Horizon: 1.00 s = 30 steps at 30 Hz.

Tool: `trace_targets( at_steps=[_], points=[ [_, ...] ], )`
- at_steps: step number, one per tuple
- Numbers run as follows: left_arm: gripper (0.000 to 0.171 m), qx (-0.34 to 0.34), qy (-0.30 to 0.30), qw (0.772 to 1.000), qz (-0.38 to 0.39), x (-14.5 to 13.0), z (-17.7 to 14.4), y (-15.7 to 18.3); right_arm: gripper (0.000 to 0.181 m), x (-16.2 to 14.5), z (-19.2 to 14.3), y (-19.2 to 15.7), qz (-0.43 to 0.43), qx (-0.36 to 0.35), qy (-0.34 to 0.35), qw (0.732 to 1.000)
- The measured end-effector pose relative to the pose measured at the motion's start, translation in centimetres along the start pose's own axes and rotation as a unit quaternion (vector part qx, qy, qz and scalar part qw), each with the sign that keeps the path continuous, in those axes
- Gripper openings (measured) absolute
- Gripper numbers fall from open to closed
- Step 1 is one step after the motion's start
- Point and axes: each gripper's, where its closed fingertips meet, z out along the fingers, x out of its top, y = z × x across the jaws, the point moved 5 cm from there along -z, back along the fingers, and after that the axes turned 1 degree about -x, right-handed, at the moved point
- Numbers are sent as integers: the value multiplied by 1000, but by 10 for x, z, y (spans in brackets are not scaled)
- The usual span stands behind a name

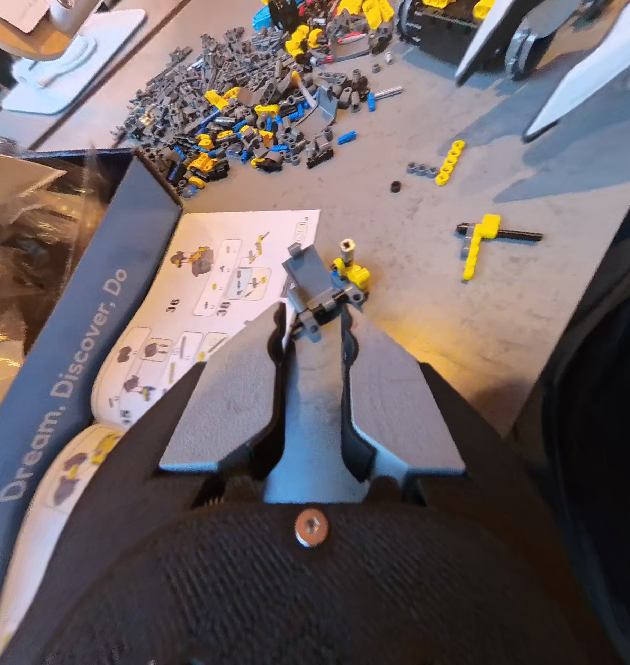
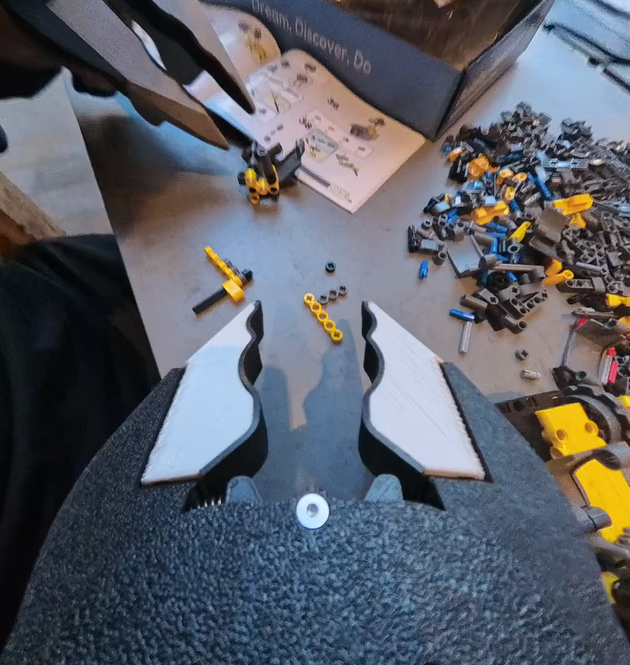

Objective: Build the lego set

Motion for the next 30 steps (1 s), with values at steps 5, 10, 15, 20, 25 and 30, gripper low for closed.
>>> trace_targets(
  at_steps=[5, 10, 15, 20, 25, 30],
  points=[
    [27, -20, 2, 1000, -2, -5, 1, 23, 36, -10, 9, 9, 13, 18, -73, 997],
    [27, -27, -13, 999, 17, -8, 2, 30, 32, -8, 13, 12, -5, 25, -103, 994],
    [30, -36, -29, 999, 16, -11, 6, 31, 27, -11, 21, 11, -26, 23, -143, 989],
    [29, -33, -34, 999, -1, -14, 2, 36, 16, -14, 25, 7, 4, 66, -167, 984],
    [17, -44, -9, 998, -38, -19, -2, 45, 6, -15, 25, 7, 13, 59, -164, 985],
    [21, -42, 1, 998, -45, -21, -5, 44, 6, -8, 25, -3, 21, 66, -145, 987]
  ],
)
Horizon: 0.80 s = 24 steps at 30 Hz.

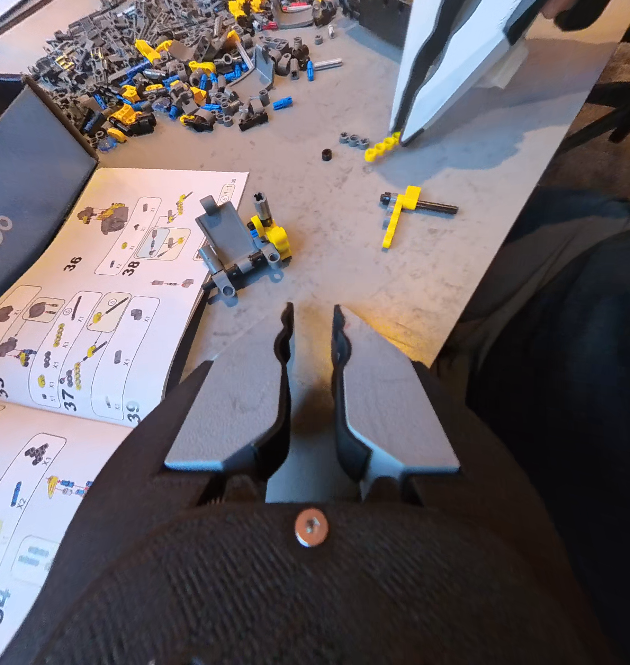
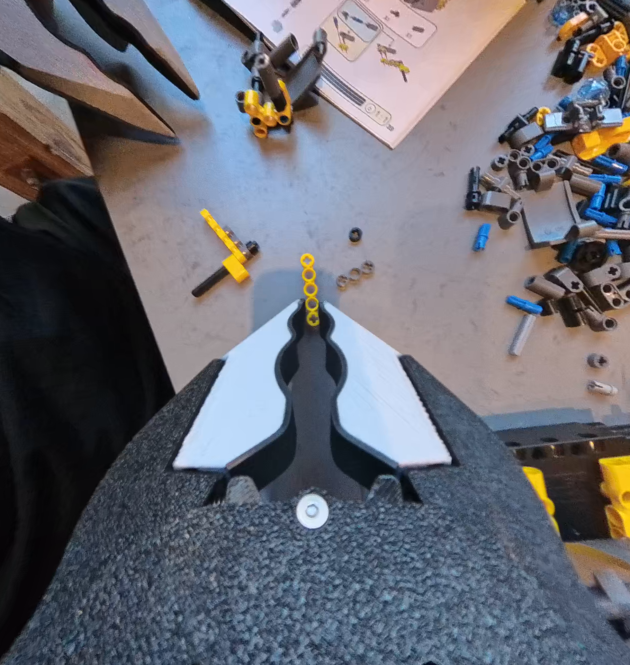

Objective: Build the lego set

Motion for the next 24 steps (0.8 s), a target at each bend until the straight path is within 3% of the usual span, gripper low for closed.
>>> trace_targets(
  at_steps=[12, 24],
  points=[
    [19, 6, 12, 1000, 11, 1, -1, 1, 7, 45, 12, -15, -27, 54, 50, 997],
    [10, -7, 45, 999, 8, 4, -6, 2, 7, 41, 32, -4, -23, 74, 44, 996]
  ],
)
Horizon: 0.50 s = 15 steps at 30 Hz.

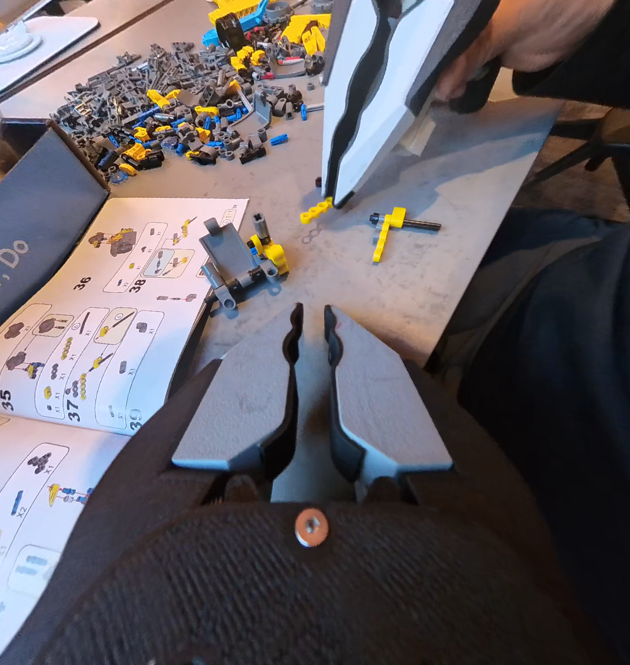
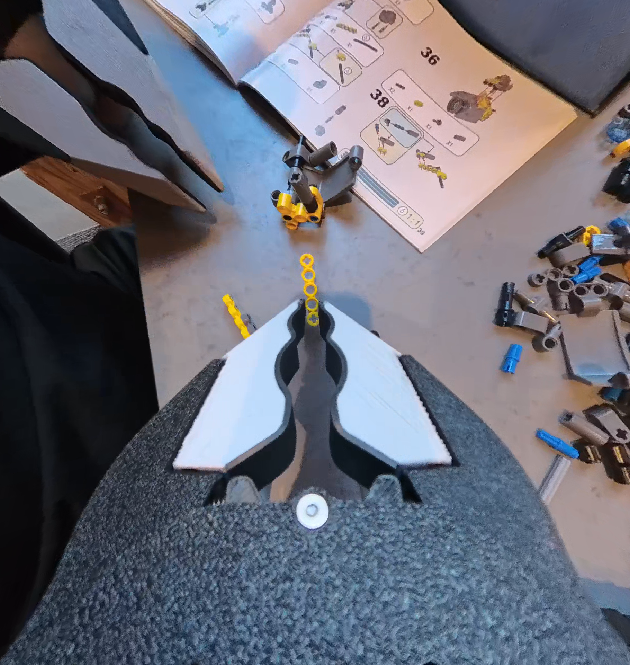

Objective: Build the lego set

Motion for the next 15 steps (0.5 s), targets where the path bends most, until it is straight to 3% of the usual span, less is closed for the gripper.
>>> trace_targets(
  at_steps=[10, 15],
  points=[
    [8, -8, 0, 1000, -4, 0, 0, 0, 6, 0, 3, -5, -21, -5, -13, 1000],
    [8, -9, -5, 1000, -2, -1, 1, 1, 7, 7, 1, -11, -22, 30, 13, 999]
  ],
)
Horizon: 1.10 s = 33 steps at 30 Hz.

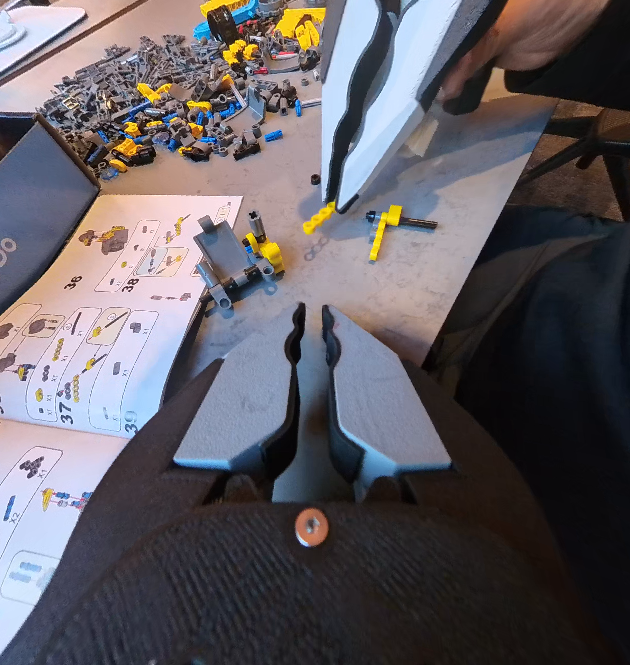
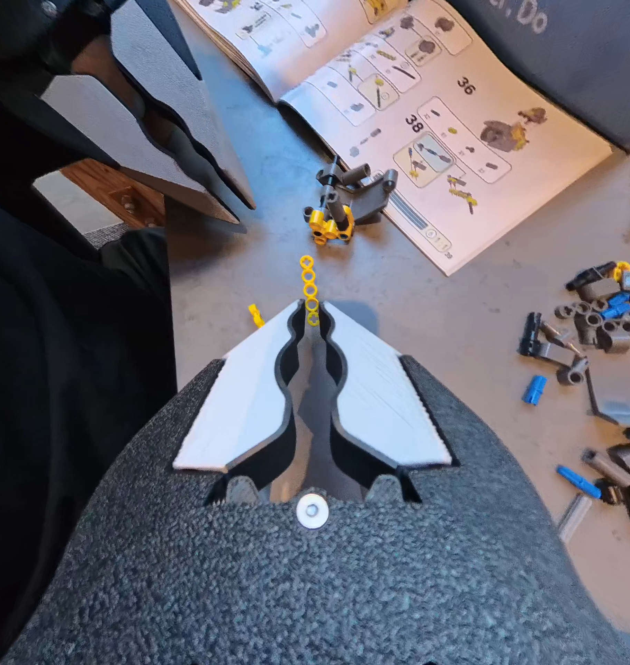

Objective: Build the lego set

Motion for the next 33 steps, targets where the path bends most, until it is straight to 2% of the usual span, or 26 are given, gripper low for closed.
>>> trace_targets(
  at_steps=[5, 13, 17, 25, 33],
  points=[
    [7, 2, 2, 1000, 7, 0, 0, 1, 11, -8, 3, 9, -24, -60, -76, 995],
    [6, 6, 3, 1000, 16, -1, -1, 2, 16, -7, -39, 15, -12, -119, -54, 991],
    [6, 8, 2, 1000, 23, -1, -1, 4, 19, -12, -45, 7, 10, -97, -27, 995],
    [5, 9, 0, 1000, 29, -1, 0, 5, 23, -27, -37, -13, 10, -83, -8, 996],
    [4, 4, 1, 1000, 25, -1, 0, 5, 25, -37, -32, -18, 1, -84, -20, 996]
  ],
)
